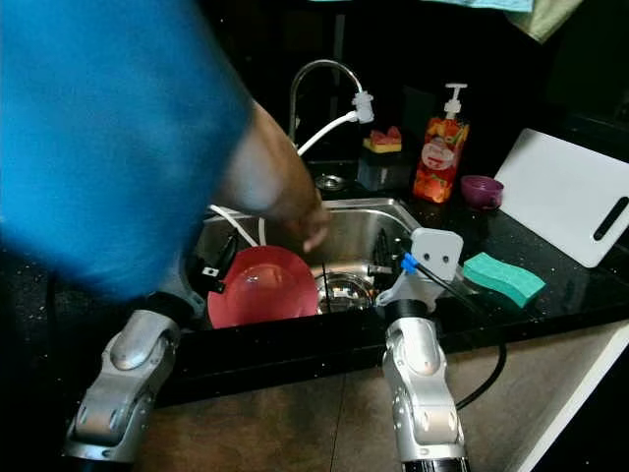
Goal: Kitchen organization
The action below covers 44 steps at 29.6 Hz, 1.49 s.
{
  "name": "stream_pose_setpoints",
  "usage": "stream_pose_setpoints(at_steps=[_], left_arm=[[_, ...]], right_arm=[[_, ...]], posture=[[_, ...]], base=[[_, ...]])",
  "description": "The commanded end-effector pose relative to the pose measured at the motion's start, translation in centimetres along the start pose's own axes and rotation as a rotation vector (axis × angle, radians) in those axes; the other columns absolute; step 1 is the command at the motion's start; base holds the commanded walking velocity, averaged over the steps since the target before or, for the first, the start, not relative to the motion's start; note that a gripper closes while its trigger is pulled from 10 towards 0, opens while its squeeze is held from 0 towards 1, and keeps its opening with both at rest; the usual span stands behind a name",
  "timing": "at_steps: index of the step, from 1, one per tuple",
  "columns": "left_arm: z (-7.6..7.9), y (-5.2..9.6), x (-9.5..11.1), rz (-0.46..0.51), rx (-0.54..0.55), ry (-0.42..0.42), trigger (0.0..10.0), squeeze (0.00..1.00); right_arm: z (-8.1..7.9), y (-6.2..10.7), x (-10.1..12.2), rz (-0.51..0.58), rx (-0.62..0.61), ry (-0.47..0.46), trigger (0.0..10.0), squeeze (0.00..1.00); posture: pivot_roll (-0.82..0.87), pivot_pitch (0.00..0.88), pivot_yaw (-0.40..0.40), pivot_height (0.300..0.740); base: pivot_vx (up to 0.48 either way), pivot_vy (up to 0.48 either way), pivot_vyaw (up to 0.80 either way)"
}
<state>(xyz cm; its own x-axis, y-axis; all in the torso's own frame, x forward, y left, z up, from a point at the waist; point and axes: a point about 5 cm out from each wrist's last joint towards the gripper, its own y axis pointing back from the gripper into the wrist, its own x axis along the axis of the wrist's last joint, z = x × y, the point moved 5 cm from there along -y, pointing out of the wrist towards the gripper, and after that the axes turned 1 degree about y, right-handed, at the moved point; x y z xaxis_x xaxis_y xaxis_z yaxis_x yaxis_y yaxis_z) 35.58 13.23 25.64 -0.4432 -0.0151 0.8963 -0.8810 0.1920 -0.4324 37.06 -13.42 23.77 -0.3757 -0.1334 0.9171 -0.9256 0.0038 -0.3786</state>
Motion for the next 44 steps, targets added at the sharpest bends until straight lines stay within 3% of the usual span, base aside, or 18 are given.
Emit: stream_pose_setpoints(at_steps=[1,4,7,13,18,22,25,30,35,39,44], left_arm=[[0.1,-0.3,0.6,0.009,-0.007,-0.019,10.0,0.0],[0.8,-0.5,0.5,0.004,-0.033,0.002,10.0,0.0],[1.5,-0.7,0.3,-0.001,-0.068,0.041,10.0,0.0],[2.1,-1.1,0.1,-0.002,-0.074,0.049,10.0,0.0],[1.8,-1.0,-0.3,-0.013,-0.08,0.044,10.0,0.0],[1.4,-0.2,-1.2,-0.041,-0.044,0.037,10.0,0.0],[1.8,0.3,-1.1,-0.055,-0.078,0.028,10.0,0.0],[1.2,0.1,-1.4,-0.068,-0.076,0.022,10.0,0.0],[0.6,-1.0,-0.4,-0.043,-0.073,0.013,10.0,0.0],[0.6,-1.5,1.6,0.02,-0.065,0.016,10.0,0.0],[1.0,-0.2,1.8,0.023,-0.052,0.035,10.0,0.0]], right_arm=[[0.2,-0.4,0.0,-0.006,0.011,0.002,10.0,0.0],[2.0,-0.8,0.6,0.016,-0.04,0.029,10.0,0.0],[3.1,-0.5,1.4,0.047,-0.112,-0.005,10.0,0.0],[1.9,1.1,1.2,0.043,-0.061,0.041,10.0,0.0],[1.3,0.8,1.6,0.056,-0.047,0.04,10.0,0.0],[1.6,0.8,0.6,0.031,-0.057,0.048,10.0,0.0],[2.4,1.1,1.4,0.035,-0.065,0.062,10.0,0.0],[3.4,2.0,1.2,0.024,-0.102,0.078,10.0,0.0],[3.1,2.0,1.3,0.021,-0.102,0.08,10.0,0.0],[2.8,1.3,2.3,0.049,-0.075,0.076,10.0,0.0],[2.1,1.4,1.2,0.015,-0.042,0.065,10.0,0.0]], posture=[[0.2,0.0,-0.071,0.74],[0.16,0.0,-0.036,0.74],[0.14,0.0,-0.032,0.74],[0.1,0.0,-0.006,0.74],[0.09,0.0,-0.016,0.74],[0.09,0.004,-0.017,0.74],[0.06,0.012,0.003,0.74],[0.05,0.012,0.028,0.74],[0.04,0.011,0.036,0.74],[0.06,0.003,0.013,0.74],[0.08,0.005,-0.025,0.74]], base=[[0.0,0.0,0.0],[0.0,0.0,0.0],[0.0,0.0,0.0],[0.0,0.0,0.0],[0.0,0.0,0.0],[0.0,0.0,0.0],[0.0,0.0,0.0],[0.0,0.0,0.0],[0.0,0.0,0.0],[0.0,0.0,0.0],[0.0,0.0,0.0]])
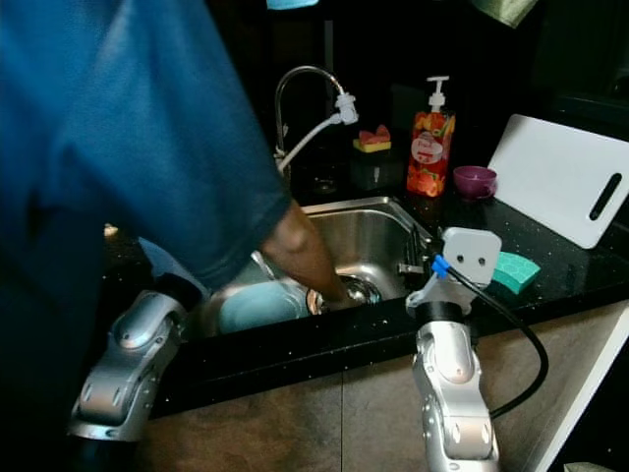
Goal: Kitchen organization
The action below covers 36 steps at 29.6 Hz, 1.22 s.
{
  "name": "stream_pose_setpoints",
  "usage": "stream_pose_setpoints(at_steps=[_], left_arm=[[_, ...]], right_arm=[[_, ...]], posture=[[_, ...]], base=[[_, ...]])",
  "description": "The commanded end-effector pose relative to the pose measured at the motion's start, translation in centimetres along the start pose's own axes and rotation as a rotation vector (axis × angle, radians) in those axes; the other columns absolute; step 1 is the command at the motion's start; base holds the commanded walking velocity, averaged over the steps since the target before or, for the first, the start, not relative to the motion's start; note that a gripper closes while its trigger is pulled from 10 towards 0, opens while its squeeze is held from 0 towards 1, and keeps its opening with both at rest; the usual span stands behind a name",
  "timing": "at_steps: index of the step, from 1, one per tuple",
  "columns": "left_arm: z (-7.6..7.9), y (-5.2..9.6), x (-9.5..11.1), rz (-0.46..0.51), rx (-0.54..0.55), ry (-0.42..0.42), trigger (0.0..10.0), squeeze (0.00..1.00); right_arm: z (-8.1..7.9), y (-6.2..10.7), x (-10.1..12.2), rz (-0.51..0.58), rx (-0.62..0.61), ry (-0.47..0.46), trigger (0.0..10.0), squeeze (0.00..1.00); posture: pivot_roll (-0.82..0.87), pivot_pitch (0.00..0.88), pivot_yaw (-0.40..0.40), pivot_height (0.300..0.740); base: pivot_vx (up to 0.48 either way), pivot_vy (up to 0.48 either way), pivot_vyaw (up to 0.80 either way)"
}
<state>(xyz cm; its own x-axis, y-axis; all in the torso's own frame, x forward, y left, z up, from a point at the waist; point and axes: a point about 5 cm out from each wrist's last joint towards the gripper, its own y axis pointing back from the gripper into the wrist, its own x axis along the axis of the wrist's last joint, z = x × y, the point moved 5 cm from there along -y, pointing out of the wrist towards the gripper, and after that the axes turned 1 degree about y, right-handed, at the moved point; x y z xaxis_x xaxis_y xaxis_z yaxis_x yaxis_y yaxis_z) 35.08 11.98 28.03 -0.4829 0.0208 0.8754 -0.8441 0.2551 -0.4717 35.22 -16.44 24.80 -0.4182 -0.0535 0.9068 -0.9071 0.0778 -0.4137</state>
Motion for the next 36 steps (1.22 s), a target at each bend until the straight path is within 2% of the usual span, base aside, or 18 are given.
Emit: stream_pose_setpoints(at_steps=[1,9,12,15,18,27,31,36], left_arm=[[0.1,0.9,-0.6,-0.03,0.013,0.013,10.0,0.0],[0.4,1.0,-0.5,-0.017,0.043,0.011,10.0,0.0],[1.1,0.9,0.1,-0.001,0.02,0.003,10.0,0.0],[1.0,1.0,0.1,-0.004,0.02,0.007,10.0,0.0],[1.5,0.7,-0.1,-0.011,0.013,0.022,10.0,0.0],[2.2,0.8,-0.9,-0.032,0.003,0.053,10.0,0.0],[2.2,0.6,-0.7,-0.023,0.004,0.053,10.0,0.0],[1.3,0.9,-0.8,-0.035,0.05,0.049,10.0,0.0]], right_arm=[[-1.0,0.2,-0.9,-0.036,0.039,-0.016,10.0,0.0],[-2.1,0.3,-2.6,-0.099,0.079,-0.038,10.0,0.0],[-1.3,0.3,-3.5,-0.124,0.068,-0.022,10.0,0.0],[-1.1,0.5,-3.9,-0.135,0.061,-0.014,10.0,0.0],[0.1,0.9,-5.0,-0.17,0.016,-0.009,10.0,0.0],[0.1,1.0,-5.3,-0.169,0.008,0.007,10.0,0.0],[0.0,1.1,-5.8,-0.182,0.022,0.007,10.0,0.0],[-0.9,0.5,-5.9,-0.184,0.053,-0.004,10.0,0.0]], posture=[[0.08,0.004,-0.03,0.74],[0.11,0.007,-0.074,0.74],[0.11,0.007,-0.069,0.74],[0.1,0.007,-0.067,0.74],[0.1,0.0,-0.057,0.74],[0.07,0.0,-0.046,0.74],[0.09,0.0,-0.066,0.74],[0.13,0.004,-0.085,0.74]], base=[[0.0,0.0,0.0],[0.0,0.0,0.0],[0.0,0.0,0.0],[0.0,0.0,0.0],[0.0,0.0,0.0],[0.0,0.0,0.0],[0.0,0.0,0.0],[0.0,0.0,0.0]])
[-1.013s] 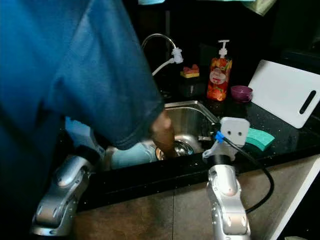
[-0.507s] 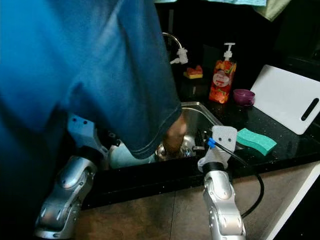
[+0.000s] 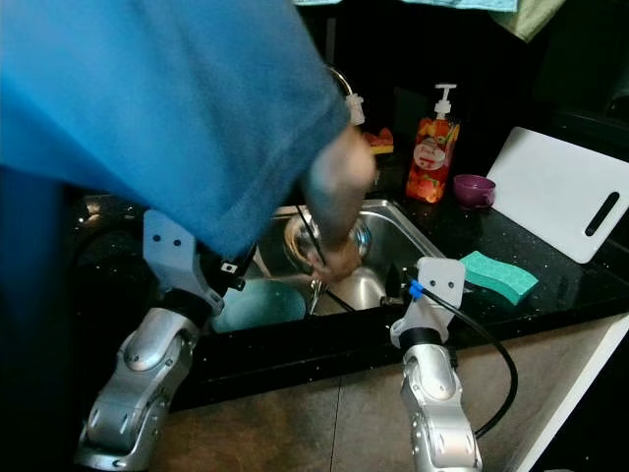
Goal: Kitchen organization
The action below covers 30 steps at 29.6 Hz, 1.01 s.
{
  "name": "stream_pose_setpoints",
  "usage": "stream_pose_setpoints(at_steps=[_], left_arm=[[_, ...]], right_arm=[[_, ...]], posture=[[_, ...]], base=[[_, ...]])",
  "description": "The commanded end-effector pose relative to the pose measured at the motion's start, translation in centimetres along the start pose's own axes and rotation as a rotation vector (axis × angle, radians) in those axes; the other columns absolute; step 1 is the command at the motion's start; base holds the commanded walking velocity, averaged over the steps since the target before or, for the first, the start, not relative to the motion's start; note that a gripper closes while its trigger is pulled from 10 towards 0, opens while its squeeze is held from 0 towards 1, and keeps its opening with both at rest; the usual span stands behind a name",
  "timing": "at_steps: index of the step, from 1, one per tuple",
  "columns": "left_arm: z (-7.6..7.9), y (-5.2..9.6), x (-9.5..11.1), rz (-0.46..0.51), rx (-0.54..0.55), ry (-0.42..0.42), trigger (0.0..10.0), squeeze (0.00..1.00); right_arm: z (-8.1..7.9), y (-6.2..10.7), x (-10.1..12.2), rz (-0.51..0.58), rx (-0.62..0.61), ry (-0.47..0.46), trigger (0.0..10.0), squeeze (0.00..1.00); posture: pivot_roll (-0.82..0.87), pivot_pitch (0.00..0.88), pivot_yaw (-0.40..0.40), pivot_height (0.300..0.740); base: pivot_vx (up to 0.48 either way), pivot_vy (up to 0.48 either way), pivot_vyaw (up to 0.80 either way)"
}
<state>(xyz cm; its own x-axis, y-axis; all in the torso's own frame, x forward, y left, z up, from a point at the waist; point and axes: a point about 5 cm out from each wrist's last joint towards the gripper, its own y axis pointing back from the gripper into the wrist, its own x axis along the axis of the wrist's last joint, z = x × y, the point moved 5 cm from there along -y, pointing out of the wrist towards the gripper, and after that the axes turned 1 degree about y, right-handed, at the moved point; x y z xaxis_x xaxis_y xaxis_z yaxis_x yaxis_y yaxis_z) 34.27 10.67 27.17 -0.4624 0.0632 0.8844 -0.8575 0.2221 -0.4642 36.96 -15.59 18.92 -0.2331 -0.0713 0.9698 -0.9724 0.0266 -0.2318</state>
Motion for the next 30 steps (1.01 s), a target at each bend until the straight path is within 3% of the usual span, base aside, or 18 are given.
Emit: stream_pose_setpoints(at_steps=[1,7,17,30], left_arm=[[-0.3,0.4,-0.5,-0.027,0.015,-0.003,10.0,0.0],[-0.1,0.7,-0.4,-0.031,0.011,-0.004,10.0,0.0],[0.7,0.3,0.2,-0.016,-0.008,0.011,10.0,0.0],[0.8,-0.7,1.3,0.027,-0.004,0.02,10.0,0.0]], right_arm=[[-0.6,-0.6,0.6,0.02,0.02,0.002,10.0,0.0],[-0.2,-1.2,1.1,0.039,0.002,-0.001,10.0,0.0],[0.4,-0.6,1.1,0.04,-0.015,-0.002,10.0,0.0],[-0.4,-1.2,2.2,0.066,0.009,-0.004,10.0,0.0]], posture=[[0.14,0.002,-0.085,0.74],[0.18,0.012,-0.08,0.74],[0.16,0.057,-0.092,0.74],[0.15,0.037,-0.097,0.74]], base=[[0.0,0.0,0.0],[0.0,0.0,0.0],[0.0,0.0,0.0],[0.0,0.0,0.0]])
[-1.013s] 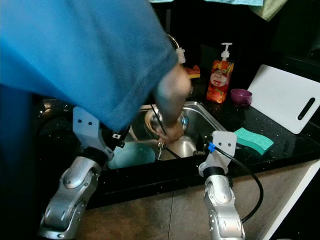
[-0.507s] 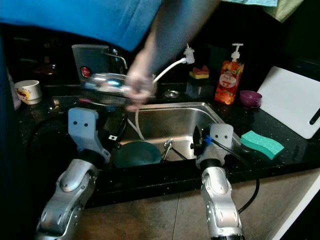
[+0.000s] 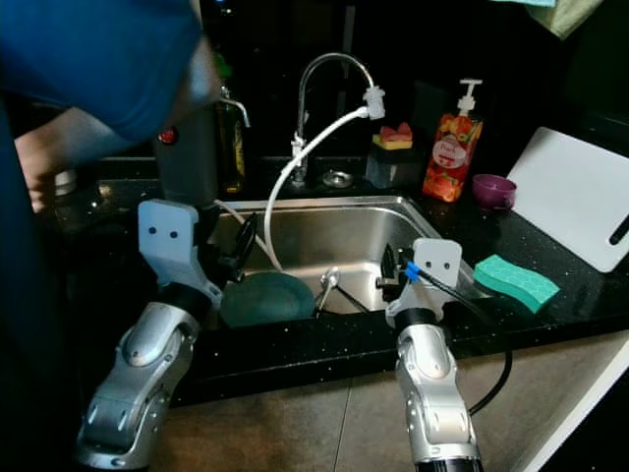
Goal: Kitchen organization
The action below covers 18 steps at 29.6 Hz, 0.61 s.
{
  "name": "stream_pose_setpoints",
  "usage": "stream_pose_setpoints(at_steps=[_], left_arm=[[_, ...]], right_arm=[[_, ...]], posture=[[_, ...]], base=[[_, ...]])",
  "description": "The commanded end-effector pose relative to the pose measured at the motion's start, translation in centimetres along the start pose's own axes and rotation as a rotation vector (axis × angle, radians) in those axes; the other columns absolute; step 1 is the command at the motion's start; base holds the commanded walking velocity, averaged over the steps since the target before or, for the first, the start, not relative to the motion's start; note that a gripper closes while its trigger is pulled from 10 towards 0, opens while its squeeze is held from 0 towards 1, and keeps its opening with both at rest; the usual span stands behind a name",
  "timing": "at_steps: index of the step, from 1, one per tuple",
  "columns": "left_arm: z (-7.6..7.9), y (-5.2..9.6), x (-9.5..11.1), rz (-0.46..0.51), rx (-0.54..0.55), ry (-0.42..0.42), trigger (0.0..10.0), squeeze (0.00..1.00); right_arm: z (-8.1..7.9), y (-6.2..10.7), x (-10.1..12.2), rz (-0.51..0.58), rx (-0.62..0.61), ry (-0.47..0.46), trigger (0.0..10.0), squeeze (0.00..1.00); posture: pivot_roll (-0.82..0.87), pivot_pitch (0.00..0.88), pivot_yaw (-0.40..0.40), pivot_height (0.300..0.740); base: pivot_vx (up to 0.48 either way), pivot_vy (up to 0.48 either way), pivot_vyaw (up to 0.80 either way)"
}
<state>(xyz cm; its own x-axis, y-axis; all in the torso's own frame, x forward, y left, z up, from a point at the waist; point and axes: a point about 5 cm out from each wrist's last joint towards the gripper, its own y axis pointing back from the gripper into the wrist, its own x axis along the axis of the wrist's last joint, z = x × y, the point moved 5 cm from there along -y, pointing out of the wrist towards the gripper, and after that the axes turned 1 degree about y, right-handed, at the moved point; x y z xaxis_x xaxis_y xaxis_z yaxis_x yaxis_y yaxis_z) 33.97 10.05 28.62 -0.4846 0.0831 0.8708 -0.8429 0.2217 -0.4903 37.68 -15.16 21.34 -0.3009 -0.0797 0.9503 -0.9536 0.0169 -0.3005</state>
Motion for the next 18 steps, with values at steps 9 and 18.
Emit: stream_pose_setpoints(at_steps=[9,18], left_arm=[[-0.1,0.2,-0.7,-0.027,-0.012,0.005,10.0,0.0],[-0.1,0.2,-1.2,-0.044,-0.016,0.001,10.0,0.0]], right_arm=[[0.5,0.6,0.1,-0.001,-0.022,0.002,10.0,0.0],[0.1,0.7,0.6,0.014,-0.022,-0.014,10.0,0.0]], posture=[[0.14,0.03,-0.08,0.74],[0.13,0.029,-0.068,0.74]], base=[[0.0,0.0,0.0],[0.0,0.0,0.0]])
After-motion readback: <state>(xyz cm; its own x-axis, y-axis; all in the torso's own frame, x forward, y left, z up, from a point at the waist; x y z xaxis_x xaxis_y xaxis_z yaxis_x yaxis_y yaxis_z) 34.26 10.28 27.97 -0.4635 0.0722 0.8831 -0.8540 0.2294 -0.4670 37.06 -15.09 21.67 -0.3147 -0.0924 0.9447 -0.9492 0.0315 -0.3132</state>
